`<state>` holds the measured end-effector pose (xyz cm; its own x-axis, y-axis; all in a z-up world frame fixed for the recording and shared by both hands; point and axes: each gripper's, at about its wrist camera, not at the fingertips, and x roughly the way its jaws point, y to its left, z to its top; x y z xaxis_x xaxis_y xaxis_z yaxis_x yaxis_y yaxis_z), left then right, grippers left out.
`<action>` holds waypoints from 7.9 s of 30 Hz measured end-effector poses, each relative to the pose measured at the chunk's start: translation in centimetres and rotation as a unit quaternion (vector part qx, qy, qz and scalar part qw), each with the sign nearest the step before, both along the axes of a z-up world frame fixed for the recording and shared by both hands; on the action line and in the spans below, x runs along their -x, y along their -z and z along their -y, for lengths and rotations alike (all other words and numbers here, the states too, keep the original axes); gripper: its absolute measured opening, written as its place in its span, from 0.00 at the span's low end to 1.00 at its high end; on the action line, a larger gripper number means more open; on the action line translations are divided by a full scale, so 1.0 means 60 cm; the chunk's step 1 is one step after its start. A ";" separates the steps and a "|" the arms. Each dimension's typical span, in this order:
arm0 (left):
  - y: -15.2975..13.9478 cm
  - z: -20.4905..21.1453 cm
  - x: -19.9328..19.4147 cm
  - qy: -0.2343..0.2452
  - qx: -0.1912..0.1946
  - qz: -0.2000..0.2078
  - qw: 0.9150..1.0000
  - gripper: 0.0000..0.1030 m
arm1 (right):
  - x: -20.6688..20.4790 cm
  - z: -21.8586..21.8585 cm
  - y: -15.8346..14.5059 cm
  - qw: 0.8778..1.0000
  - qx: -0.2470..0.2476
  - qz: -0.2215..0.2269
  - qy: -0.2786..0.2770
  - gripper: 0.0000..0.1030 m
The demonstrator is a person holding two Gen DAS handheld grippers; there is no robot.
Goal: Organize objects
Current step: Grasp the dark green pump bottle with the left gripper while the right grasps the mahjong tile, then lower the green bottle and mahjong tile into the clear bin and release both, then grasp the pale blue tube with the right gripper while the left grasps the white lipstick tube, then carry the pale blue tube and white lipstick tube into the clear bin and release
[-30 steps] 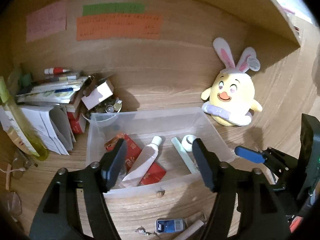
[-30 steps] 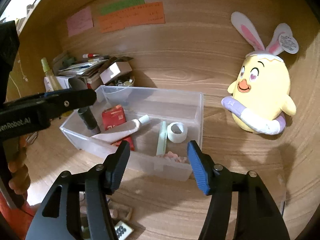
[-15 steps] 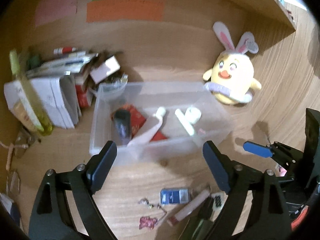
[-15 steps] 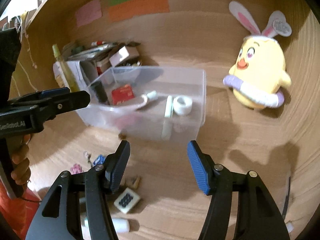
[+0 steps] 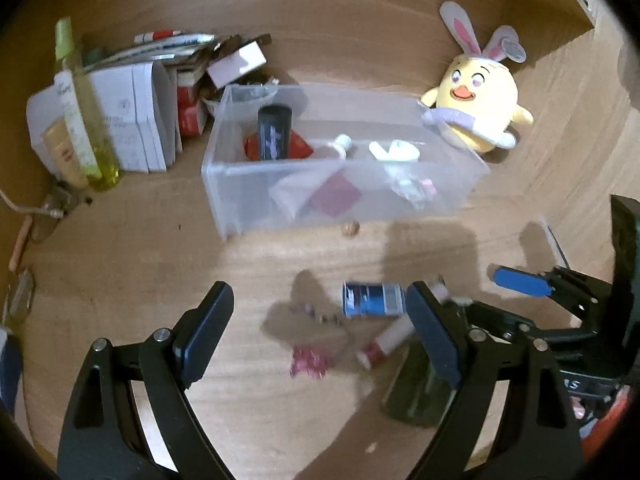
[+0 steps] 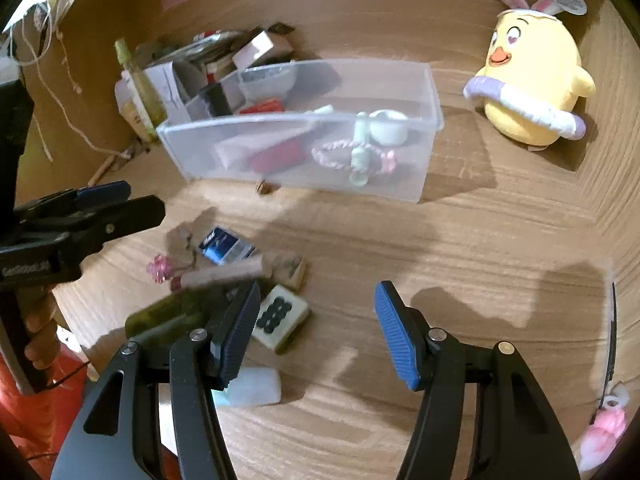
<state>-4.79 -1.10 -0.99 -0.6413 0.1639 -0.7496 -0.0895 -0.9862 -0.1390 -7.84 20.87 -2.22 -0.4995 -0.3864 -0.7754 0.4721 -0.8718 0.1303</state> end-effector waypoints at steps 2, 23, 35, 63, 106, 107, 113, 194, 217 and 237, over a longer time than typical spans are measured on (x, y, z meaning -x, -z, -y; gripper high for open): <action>0.002 0.000 -0.014 0.002 -0.002 0.002 1.000 0.86 | -0.003 0.006 0.004 1.000 -0.004 0.002 -0.006 0.54; 0.053 -0.080 -0.049 0.082 -0.011 0.040 0.996 0.61 | -0.004 -0.008 0.007 1.000 -0.004 0.012 0.006 0.48; 0.058 -0.081 -0.035 0.081 -0.021 0.035 0.996 0.44 | 0.005 0.028 0.022 1.000 -0.015 0.015 -0.021 0.25; -0.035 -0.026 0.003 0.026 -0.035 -0.048 0.998 0.40 | 0.030 -0.017 -0.067 0.997 0.044 -0.048 0.029 0.22; -0.089 -0.054 0.181 0.000 -0.020 -0.074 0.997 0.40 | 0.180 0.024 -0.120 0.995 0.037 -0.085 0.036 0.22; -0.085 -0.055 0.186 0.001 -0.020 -0.071 0.997 0.40 | 0.183 0.025 -0.117 0.995 0.035 -0.083 0.036 0.22; -0.059 -0.062 0.215 0.009 -0.020 -0.042 0.999 0.40 | 0.205 0.035 -0.092 0.997 0.017 -0.067 0.036 0.22; 0.021 0.025 -0.005 0.007 0.008 0.025 1.000 0.82 | -0.073 0.040 0.016 0.998 -0.011 0.026 -0.058 0.82; 0.061 0.021 0.086 0.012 -0.031 0.074 0.997 0.41 | -0.083 0.061 0.035 0.995 -0.069 -0.026 -0.062 0.69; 0.018 0.011 0.082 0.013 -0.030 0.028 0.999 0.14 | -0.013 0.015 -0.015 0.998 -0.018 -0.052 0.001 0.69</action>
<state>-9.71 -1.75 -2.08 -0.5932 0.2264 -0.7725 -0.1062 -0.9733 -0.2037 -7.04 19.99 -1.34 -0.5790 -0.3577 -0.7327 0.4793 -0.8763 0.0491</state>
